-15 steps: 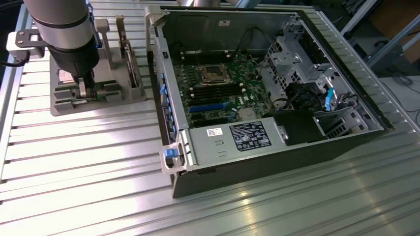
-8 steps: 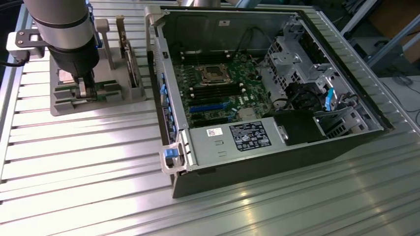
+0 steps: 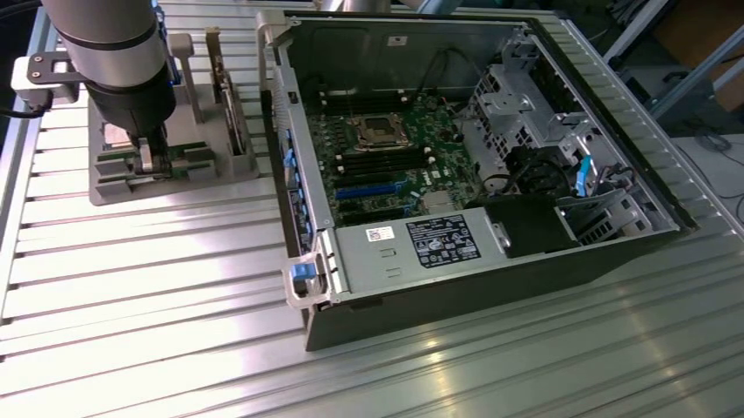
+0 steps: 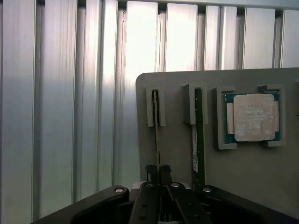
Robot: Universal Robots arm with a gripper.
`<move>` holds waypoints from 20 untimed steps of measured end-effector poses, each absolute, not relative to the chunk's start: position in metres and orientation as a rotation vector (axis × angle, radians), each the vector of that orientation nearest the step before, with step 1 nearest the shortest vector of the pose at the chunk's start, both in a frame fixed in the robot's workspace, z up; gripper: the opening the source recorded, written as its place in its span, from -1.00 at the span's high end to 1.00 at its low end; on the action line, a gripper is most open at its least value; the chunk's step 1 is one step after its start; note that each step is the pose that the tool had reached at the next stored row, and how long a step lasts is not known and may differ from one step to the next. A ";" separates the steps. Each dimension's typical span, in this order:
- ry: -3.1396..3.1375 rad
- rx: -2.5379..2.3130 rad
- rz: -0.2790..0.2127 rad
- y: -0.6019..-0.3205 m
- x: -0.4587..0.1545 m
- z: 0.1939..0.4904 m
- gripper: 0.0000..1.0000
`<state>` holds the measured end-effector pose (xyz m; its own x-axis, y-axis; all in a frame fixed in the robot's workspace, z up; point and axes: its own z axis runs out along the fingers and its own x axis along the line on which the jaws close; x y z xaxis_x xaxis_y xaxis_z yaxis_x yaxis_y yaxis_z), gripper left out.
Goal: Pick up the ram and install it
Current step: 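Pick up the ram and move it above insertion slot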
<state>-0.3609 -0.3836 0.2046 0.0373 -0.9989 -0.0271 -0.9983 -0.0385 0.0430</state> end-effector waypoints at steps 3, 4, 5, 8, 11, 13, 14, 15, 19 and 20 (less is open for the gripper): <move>-2.170 2.254 -0.077 -0.384 -0.361 0.205 0.74; -2.170 2.254 -0.077 -0.384 -0.361 0.205 0.74; -2.170 2.254 -0.077 -0.384 -0.361 0.205 0.74; -2.170 2.254 -0.077 -0.384 -0.361 0.207 0.74; -2.170 2.254 -0.077 -0.384 -0.361 0.209 0.74; -2.170 2.254 -0.077 -0.384 -0.361 0.210 0.74; -2.170 2.254 -0.077 -0.384 -0.361 0.211 0.74; -2.170 2.254 -0.077 -0.384 -0.361 0.212 0.74; -2.170 2.254 -0.077 -0.384 -0.361 0.214 0.74; -2.170 2.254 -0.077 -0.384 -0.361 0.214 0.74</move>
<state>-0.3610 -0.3836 0.2141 0.0373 -0.9989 -0.0270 -0.9983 -0.0384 0.0430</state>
